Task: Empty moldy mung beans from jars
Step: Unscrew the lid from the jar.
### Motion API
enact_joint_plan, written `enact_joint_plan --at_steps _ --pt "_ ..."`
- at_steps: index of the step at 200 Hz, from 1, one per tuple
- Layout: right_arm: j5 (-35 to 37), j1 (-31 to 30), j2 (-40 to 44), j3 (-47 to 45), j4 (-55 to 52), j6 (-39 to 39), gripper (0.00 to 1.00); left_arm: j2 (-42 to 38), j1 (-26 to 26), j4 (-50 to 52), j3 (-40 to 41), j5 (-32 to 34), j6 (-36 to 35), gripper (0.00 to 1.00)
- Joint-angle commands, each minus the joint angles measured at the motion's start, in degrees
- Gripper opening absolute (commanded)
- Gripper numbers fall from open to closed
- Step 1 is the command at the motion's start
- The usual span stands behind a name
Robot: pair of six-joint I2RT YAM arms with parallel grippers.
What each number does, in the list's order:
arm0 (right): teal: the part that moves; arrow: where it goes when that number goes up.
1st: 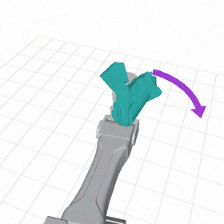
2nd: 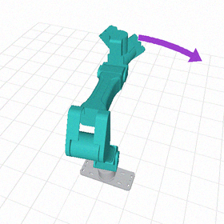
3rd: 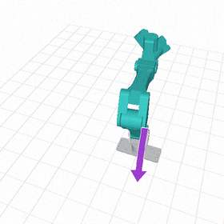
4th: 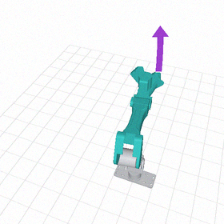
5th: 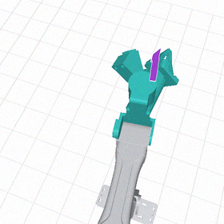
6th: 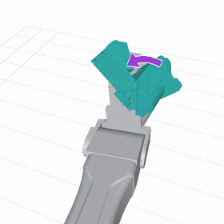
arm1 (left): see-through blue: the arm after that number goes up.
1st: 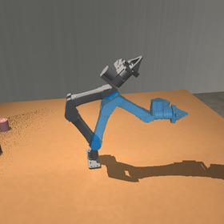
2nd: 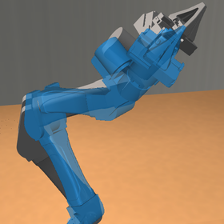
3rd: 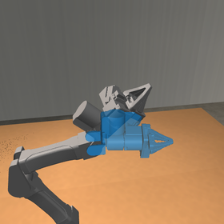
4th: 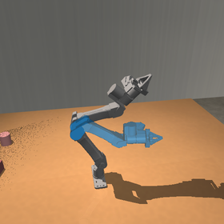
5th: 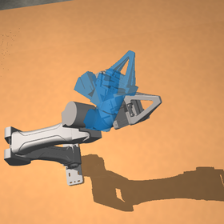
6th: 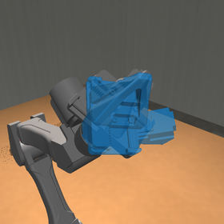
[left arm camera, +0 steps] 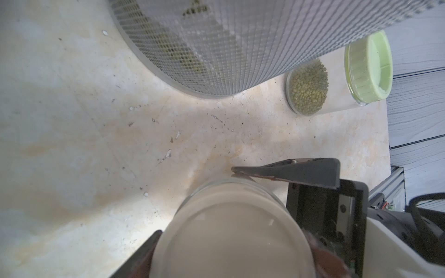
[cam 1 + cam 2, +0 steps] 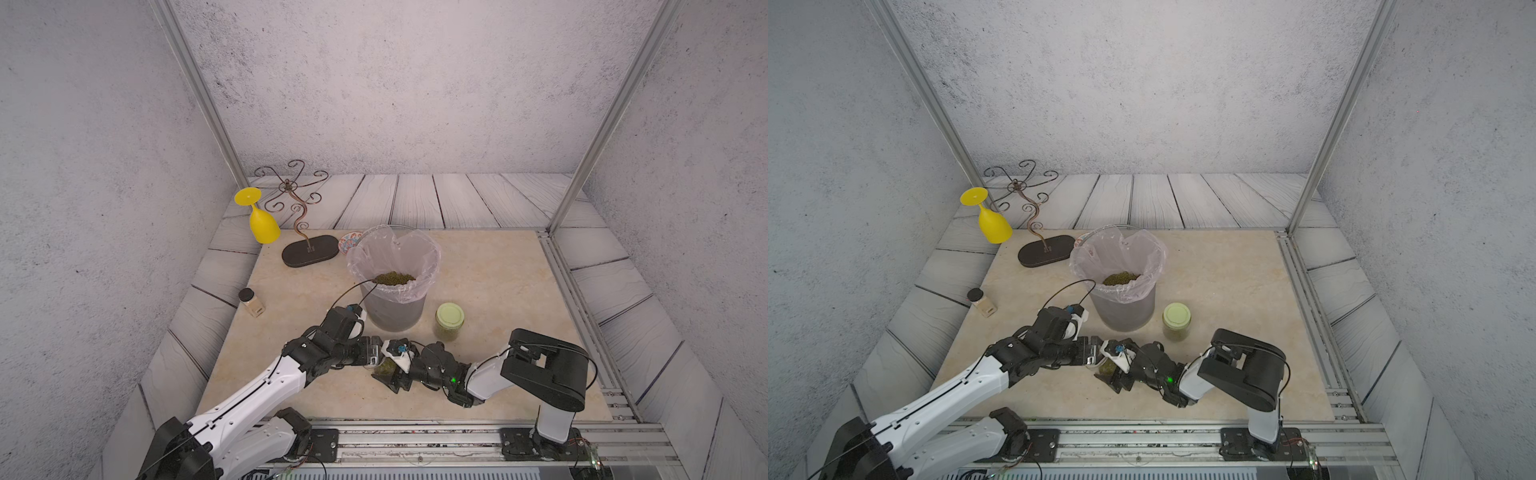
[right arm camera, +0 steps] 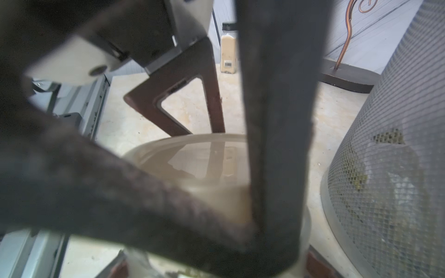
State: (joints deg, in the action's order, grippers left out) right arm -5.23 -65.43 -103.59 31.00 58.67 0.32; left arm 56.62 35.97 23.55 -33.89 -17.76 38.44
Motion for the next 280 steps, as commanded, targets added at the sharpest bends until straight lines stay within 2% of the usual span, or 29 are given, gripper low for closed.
enact_joint_plan --at_steps 1,31,66,147,181,203,216,244,280 --pt "3.9 -4.2 4.9 3.2 -10.4 6.7 0.59 -0.2 -0.2 -4.3 0.6 -3.0 7.4 0.29" --pt "12.9 -8.1 8.6 4.7 -16.8 11.9 0.56 -1.1 -0.2 -5.8 2.8 -3.5 14.0 0.24" --pt "22.3 -13.2 9.4 5.7 -17.6 18.1 0.54 -2.4 -0.2 -8.8 4.5 -4.9 18.7 0.24" --pt "36.2 -20.0 2.6 8.1 -8.7 26.8 0.55 -3.1 -0.2 -7.7 4.5 -6.3 24.6 0.24" --pt "38.3 -21.3 -0.4 8.6 -2.0 29.1 0.55 -2.8 -0.2 -8.9 5.3 -7.5 26.4 0.25" --pt "36.0 -21.3 1.9 7.8 -3.4 26.6 0.55 -3.4 -0.2 -3.8 2.7 -5.4 22.1 0.36" --pt "35.2 -21.2 3.9 6.9 -4.7 25.3 0.55 -3.9 -0.2 -1.3 1.4 -4.5 20.1 0.38" --pt "34.3 -20.8 6.6 6.2 -6.9 23.0 0.55 -3.9 -0.2 -0.5 0.2 -4.7 18.3 0.37" --pt "32.5 -19.3 9.7 2.9 -4.9 19.4 0.55 -3.3 -0.2 2.2 -2.2 -2.7 15.2 0.34"
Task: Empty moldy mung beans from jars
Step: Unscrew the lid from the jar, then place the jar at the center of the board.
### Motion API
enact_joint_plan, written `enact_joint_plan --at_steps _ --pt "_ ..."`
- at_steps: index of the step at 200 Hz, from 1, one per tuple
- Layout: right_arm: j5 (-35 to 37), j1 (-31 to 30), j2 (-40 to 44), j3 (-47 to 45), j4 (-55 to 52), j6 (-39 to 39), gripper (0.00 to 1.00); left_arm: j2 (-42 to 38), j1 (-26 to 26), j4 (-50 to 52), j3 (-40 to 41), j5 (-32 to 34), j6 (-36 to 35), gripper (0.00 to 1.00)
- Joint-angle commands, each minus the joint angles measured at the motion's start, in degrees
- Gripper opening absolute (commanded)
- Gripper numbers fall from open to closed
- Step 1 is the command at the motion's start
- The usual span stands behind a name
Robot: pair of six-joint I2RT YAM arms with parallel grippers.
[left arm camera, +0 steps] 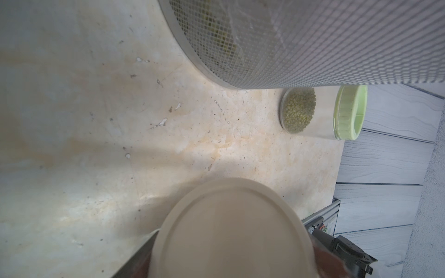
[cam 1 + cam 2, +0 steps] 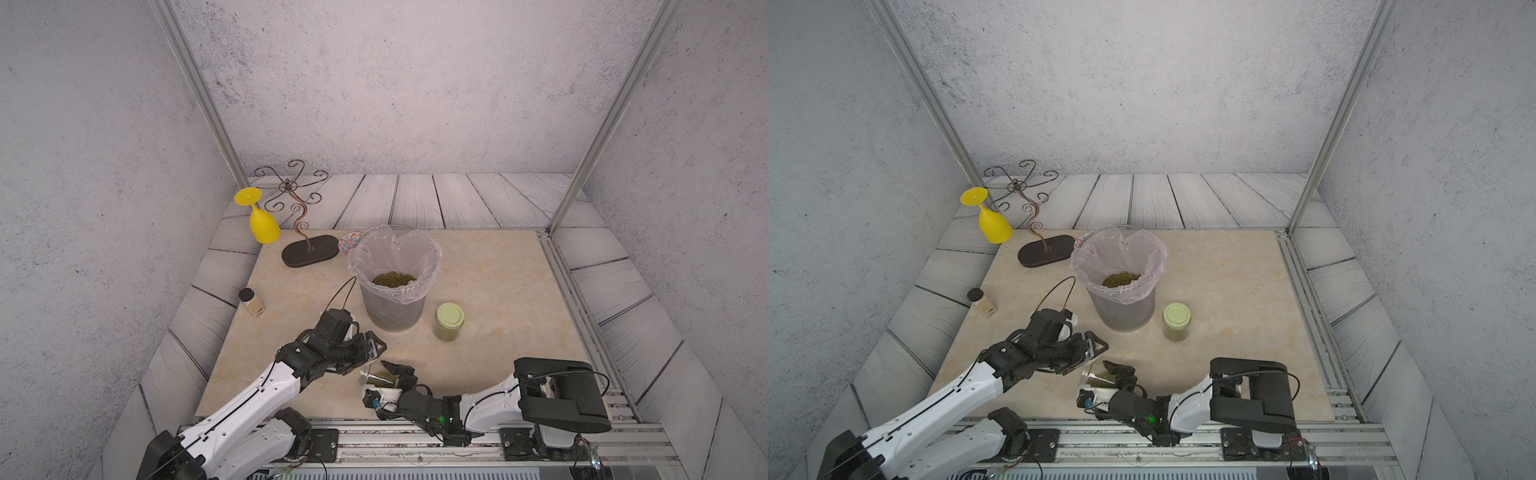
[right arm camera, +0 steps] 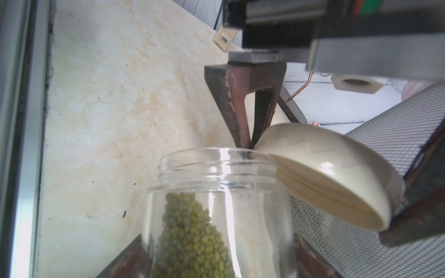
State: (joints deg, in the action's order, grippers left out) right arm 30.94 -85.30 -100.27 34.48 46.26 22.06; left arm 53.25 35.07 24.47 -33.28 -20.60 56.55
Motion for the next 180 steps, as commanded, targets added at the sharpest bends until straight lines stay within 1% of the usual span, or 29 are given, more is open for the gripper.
enact_joint_plan --at_steps 1,24,41,73,96,123,134,152,164,180 --pt "-3.7 0.6 6.5 -0.7 7.5 -2.5 0.55 0.0 0.7 1.3 -2.9 0.2 -3.0 0.34" --pt "-6.1 2.0 10.0 -3.2 7.2 -5.7 0.54 -1.3 0.6 1.0 -4.5 3.3 -4.9 0.33" --pt "-7.2 3.0 12.6 -4.9 6.7 -7.7 0.54 -1.6 0.5 3.5 -7.1 4.8 -6.8 0.33" --pt "-9.6 5.2 17.1 -8.4 6.3 -12.5 0.54 -2.7 0.4 5.5 -9.8 5.7 -8.2 0.33" --pt "-9.9 5.8 19.3 -10.4 6.1 -14.0 0.54 -4.7 0.2 4.9 -10.0 6.3 -8.0 0.33" --pt "-9.3 5.9 23.6 -12.3 4.9 -15.2 0.54 -4.7 0.1 8.1 -11.0 8.6 -10.2 0.33" --pt "-8.8 5.9 26.8 -12.4 1.7 -15.6 0.54 -4.5 0.1 10.0 -10.8 10.3 -11.7 0.33" --pt "-7.5 5.8 33.4 -11.5 -6.5 -15.1 0.54 -4.6 0.1 11.0 -8.5 13.9 -13.6 0.33" --pt "-6.5 6.0 38.4 -10.8 -11.9 -14.3 0.54 -4.2 0.1 10.4 -6.5 15.6 -14.3 0.33" --pt "-5.9 7.0 45.4 -9.1 -20.0 -13.2 0.54 -2.8 0.1 7.6 -3.5 15.8 -14.5 0.33"
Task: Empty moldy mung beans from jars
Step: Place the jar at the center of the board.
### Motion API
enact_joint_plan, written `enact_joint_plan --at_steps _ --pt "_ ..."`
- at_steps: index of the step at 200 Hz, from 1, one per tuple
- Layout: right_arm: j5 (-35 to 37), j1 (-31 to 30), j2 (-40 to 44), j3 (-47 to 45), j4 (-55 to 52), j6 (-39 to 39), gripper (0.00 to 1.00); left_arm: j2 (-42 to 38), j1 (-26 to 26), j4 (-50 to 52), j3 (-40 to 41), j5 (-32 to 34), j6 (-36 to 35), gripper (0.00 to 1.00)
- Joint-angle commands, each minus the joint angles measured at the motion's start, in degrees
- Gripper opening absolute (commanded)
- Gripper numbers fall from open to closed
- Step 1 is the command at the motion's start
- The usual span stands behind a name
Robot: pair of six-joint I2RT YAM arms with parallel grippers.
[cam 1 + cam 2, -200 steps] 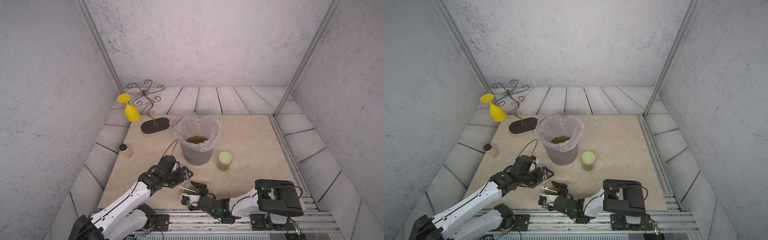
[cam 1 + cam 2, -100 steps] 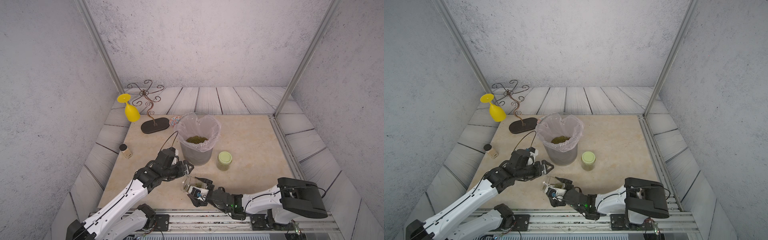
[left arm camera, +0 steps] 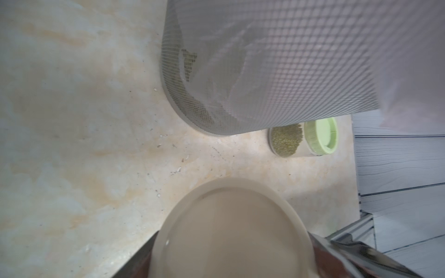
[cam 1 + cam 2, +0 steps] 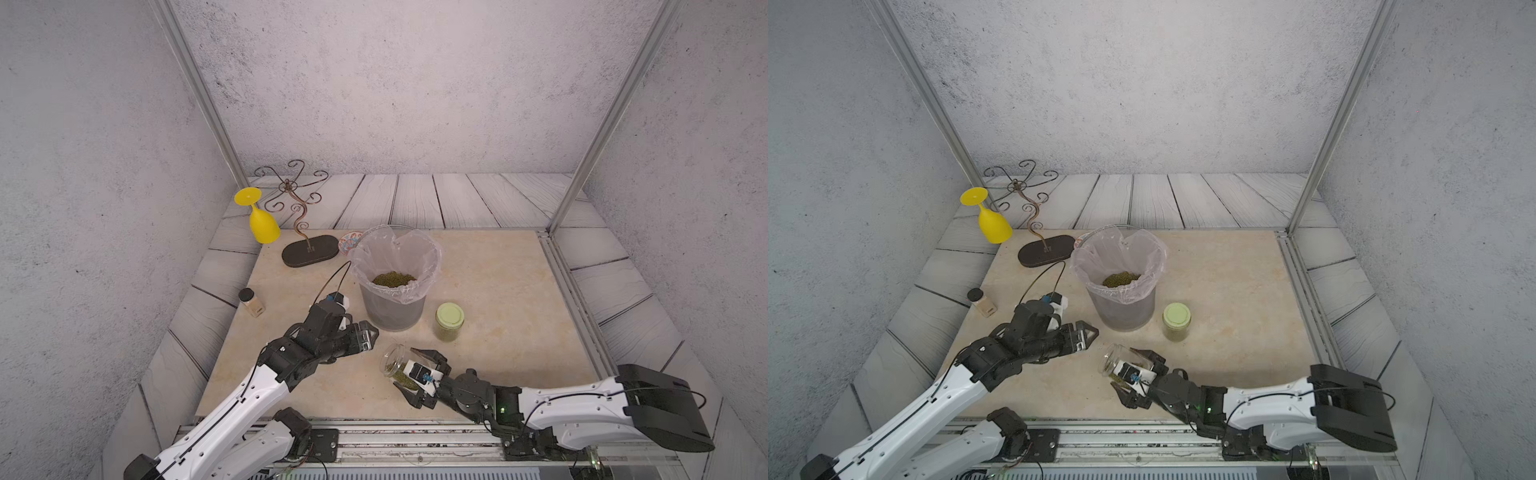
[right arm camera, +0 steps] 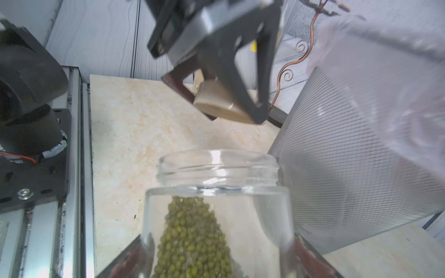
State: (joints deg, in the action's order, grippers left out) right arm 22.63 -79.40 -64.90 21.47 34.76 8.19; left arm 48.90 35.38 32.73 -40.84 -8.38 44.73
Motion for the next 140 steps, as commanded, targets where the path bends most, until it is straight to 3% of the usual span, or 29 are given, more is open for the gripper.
enact_joint_plan --at_steps 1,40,78,122,140 --pt "2.5 1.2 10.5 4.1 -8.9 0.7 0.54 1.6 -0.2 -0.9 4.2 3.7 -2.6 0.33" --pt "1.0 6.7 21.7 11.3 -25.7 2.4 0.54 8.9 -0.1 -10.2 8.7 4.0 -3.5 0.33" --pt "-1.9 13.6 20.4 20.8 -35.1 4.4 0.55 16.6 0.7 -14.3 8.0 5.9 -6.2 0.37" --pt "-9.9 24.0 8.9 36.4 -43.9 7.2 0.55 21.0 1.4 -18.9 9.0 7.3 -7.1 0.59" --pt "-11.2 26.7 4.4 42.1 -45.1 9.3 0.55 21.9 2.3 -19.3 9.1 8.0 -6.8 0.72"
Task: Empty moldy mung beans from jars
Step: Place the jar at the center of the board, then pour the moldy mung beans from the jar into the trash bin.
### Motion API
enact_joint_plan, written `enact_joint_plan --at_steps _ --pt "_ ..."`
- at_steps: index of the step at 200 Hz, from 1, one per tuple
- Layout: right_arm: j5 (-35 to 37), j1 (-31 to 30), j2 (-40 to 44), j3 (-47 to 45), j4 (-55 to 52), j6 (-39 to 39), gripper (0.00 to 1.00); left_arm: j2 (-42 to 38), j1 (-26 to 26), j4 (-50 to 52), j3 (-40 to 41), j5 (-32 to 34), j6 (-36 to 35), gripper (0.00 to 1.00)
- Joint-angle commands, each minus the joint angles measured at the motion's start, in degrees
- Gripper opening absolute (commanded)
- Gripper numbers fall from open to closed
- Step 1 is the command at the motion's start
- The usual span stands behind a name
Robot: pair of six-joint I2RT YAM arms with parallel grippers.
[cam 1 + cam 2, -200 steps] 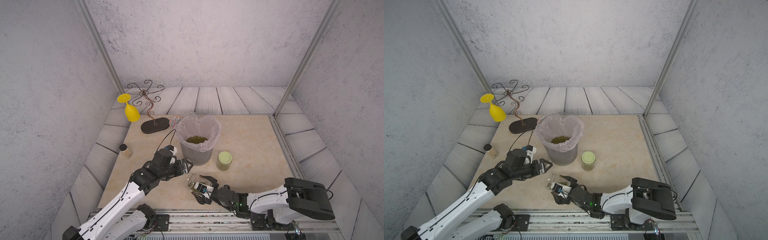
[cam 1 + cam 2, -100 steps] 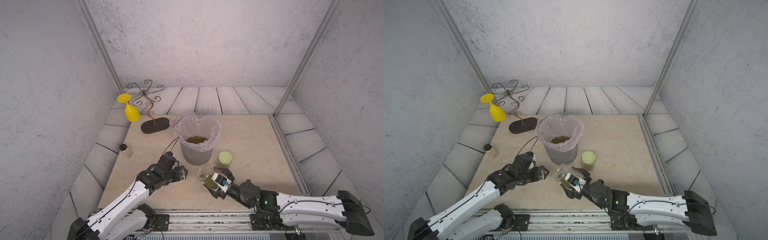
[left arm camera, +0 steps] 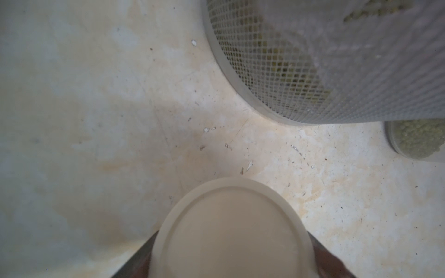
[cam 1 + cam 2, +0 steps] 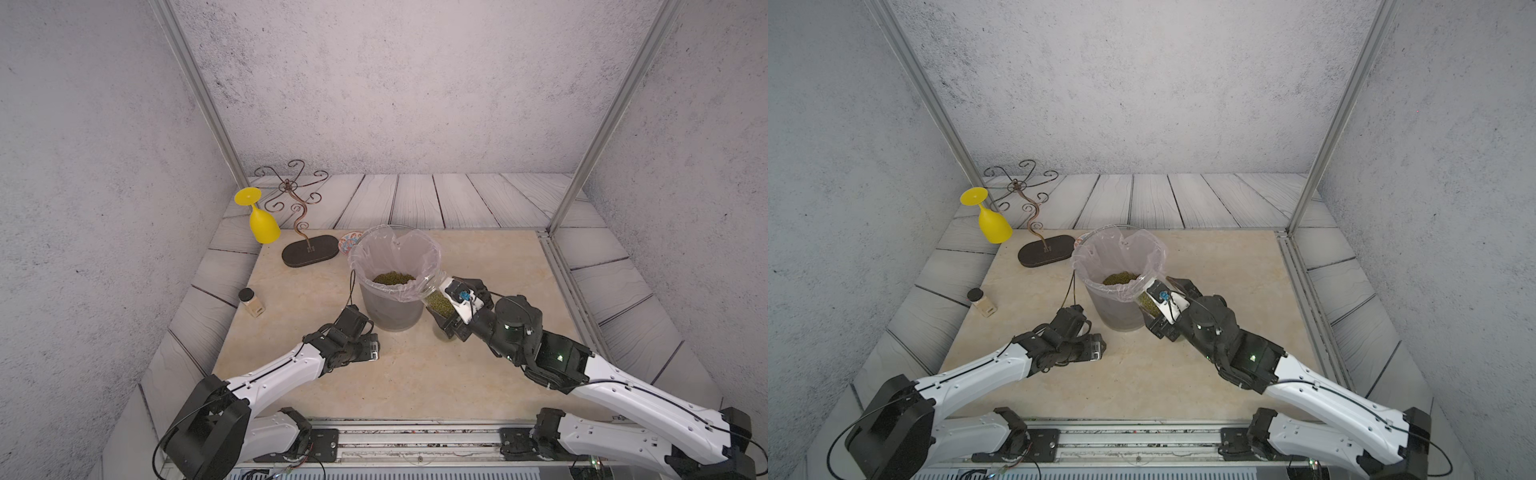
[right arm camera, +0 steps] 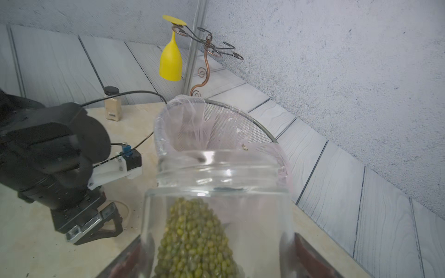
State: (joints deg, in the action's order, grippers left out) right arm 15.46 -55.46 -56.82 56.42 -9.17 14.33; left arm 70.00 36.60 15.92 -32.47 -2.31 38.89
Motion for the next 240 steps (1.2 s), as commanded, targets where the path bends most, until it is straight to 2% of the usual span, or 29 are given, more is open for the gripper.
enact_joint_plan --at_steps 1,17,39,68,97,121,173,240 --pt "-4.1 2.9 -3.9 7.3 -1.2 3.2 0.56 0.8 1.1 -2.5 0.7 1.9 -1.0 0.73" --pt "-6.7 5.8 -7.3 11.7 -2.1 4.1 0.56 1.1 2.6 -1.7 0.4 3.3 -1.2 0.84" --pt "-8.8 7.7 -12.7 18.2 -5.8 6.7 0.55 -1.5 4.1 -0.6 1.0 5.1 -1.1 0.91" --pt "-8.0 7.7 -19.5 26.4 -13.0 12.1 0.55 -9.4 4.3 3.8 0.7 7.6 -1.8 0.96" --pt "-6.6 7.7 -24.5 32.6 -17.6 15.9 0.55 -17.5 4.3 7.8 -0.8 9.8 -3.2 0.97" --pt "-5.5 7.7 -28.7 37.3 -20.5 18.5 0.55 -21.1 4.1 11.4 -2.8 10.6 -3.8 0.98" --pt "-3.9 7.5 -35.7 45.1 -24.9 23.8 0.55 -23.9 3.7 16.0 -3.9 11.1 -3.5 0.98" --pt "3.1 6.9 -45.0 56.2 -31.2 38.5 0.55 -26.9 2.7 18.9 -3.5 11.9 -4.9 0.98"
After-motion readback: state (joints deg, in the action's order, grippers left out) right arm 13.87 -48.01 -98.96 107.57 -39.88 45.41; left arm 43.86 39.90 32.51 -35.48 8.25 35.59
